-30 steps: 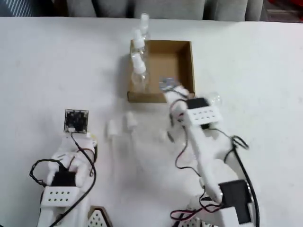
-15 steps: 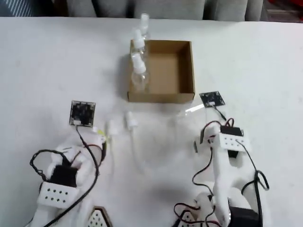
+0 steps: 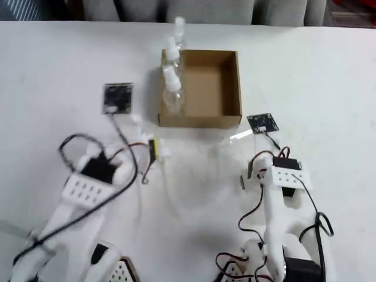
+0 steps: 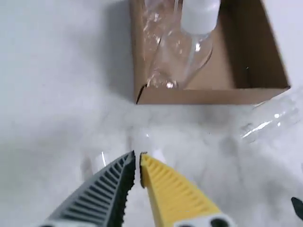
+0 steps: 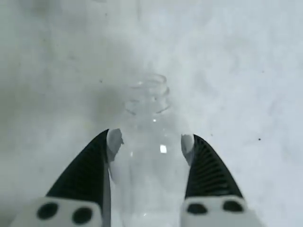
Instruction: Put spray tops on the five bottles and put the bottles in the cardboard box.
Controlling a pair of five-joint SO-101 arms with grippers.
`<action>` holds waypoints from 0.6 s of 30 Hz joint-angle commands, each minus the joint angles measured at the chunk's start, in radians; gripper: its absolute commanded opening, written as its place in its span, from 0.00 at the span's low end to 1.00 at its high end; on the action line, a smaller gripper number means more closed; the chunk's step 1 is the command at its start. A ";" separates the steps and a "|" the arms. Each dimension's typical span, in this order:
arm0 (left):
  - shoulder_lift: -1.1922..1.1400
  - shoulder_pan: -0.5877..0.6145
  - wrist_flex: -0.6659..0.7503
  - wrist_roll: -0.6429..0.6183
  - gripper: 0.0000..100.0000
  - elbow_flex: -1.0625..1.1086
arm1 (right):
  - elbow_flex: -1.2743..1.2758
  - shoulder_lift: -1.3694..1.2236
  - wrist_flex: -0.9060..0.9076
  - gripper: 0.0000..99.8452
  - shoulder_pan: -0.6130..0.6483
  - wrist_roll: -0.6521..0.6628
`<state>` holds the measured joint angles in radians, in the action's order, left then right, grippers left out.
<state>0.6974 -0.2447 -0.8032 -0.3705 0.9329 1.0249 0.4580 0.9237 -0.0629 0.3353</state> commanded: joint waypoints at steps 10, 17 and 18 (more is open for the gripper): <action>-0.392 -0.019 0.222 -0.181 0.02 -0.118 | -0.006 0.030 -0.016 0.01 -0.013 -0.002; -0.506 -0.004 0.184 -0.180 0.02 -0.203 | -0.006 0.030 -0.016 0.01 -0.012 -0.002; -0.501 -0.007 0.160 -0.181 0.03 -0.216 | -0.006 0.030 -0.016 0.01 -0.012 -0.002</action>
<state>0.1956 -0.2631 -0.6038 -0.5378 0.8101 1.0249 0.4580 0.9237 -0.0629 0.3353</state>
